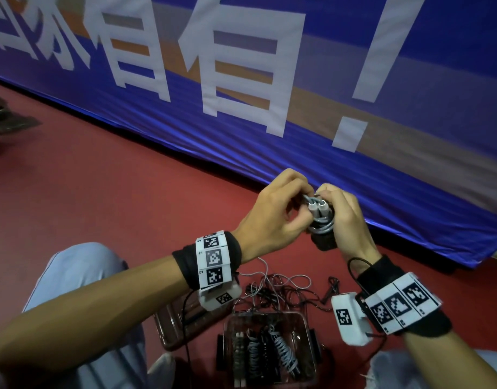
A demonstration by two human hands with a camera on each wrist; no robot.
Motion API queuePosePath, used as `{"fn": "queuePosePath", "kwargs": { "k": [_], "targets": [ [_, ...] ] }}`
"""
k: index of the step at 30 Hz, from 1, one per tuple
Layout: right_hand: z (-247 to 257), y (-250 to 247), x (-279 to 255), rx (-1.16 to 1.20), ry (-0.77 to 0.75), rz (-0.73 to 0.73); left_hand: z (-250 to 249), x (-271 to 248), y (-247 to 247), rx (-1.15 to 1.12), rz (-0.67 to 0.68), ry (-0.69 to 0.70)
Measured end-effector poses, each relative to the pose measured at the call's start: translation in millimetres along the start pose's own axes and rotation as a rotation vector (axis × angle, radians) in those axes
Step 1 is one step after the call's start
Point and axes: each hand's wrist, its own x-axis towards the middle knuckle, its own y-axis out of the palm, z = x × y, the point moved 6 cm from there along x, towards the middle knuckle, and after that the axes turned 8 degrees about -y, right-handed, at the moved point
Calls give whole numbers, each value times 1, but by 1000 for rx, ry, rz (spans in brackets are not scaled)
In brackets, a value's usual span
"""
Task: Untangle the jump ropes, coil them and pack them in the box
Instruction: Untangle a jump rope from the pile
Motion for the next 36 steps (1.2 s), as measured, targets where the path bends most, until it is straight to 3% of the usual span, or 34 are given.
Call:
{"fn": "queuePosePath", "kwargs": {
  "k": [5, 15, 23, 31, 36],
  "targets": [
    [-2, 4, 0, 20, -48, 32, 5, 4, -4, 22, -35, -51],
    [-13, 7, 1, 187, 9, -128, 18, 4, -7, -189, -96, -269],
    [-13, 5, 3, 262, -13, -149, 35, 0, 4, -576, -59, -555],
    [-7, 1, 1, 102, -169, -233, 34, -7, -6, -574, -257, -545],
    [-5, -4, 1, -30, -259, -244, 45, -8, -9, -499, -251, -537]
  ]
}}
